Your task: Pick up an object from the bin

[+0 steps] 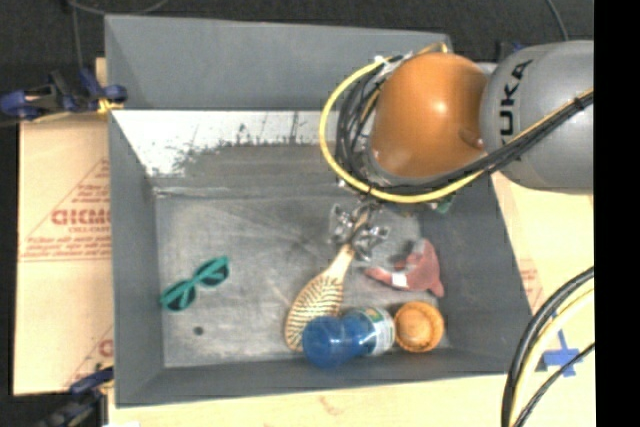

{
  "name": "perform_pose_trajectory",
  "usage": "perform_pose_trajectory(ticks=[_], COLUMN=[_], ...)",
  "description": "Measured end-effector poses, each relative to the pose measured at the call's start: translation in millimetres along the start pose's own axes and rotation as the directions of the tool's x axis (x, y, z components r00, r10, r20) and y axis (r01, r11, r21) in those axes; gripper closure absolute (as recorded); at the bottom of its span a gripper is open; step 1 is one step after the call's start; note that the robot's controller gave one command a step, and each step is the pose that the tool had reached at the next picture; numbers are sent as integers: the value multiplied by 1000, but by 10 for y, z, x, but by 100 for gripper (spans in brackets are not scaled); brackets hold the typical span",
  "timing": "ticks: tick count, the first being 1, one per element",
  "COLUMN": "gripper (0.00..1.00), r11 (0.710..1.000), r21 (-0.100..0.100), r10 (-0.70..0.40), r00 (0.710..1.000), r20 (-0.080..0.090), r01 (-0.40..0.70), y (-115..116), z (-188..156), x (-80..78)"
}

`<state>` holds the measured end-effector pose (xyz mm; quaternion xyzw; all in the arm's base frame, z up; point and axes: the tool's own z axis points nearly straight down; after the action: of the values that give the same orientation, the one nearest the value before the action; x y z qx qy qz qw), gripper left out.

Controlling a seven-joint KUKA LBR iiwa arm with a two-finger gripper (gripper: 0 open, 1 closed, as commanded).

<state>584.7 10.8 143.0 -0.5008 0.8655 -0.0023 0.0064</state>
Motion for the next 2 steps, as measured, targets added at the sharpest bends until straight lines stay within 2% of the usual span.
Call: perform_pose_trajectory(ticks=[1, 2], gripper=[100, 100], r11=[1000, 997], r21=[-2, -7], r10=[-10, -83], r00=[1000, 997], r20=[-1, -4], r01=[10, 83], y=[1, 322], z=[164, 253], x=[0, -86])
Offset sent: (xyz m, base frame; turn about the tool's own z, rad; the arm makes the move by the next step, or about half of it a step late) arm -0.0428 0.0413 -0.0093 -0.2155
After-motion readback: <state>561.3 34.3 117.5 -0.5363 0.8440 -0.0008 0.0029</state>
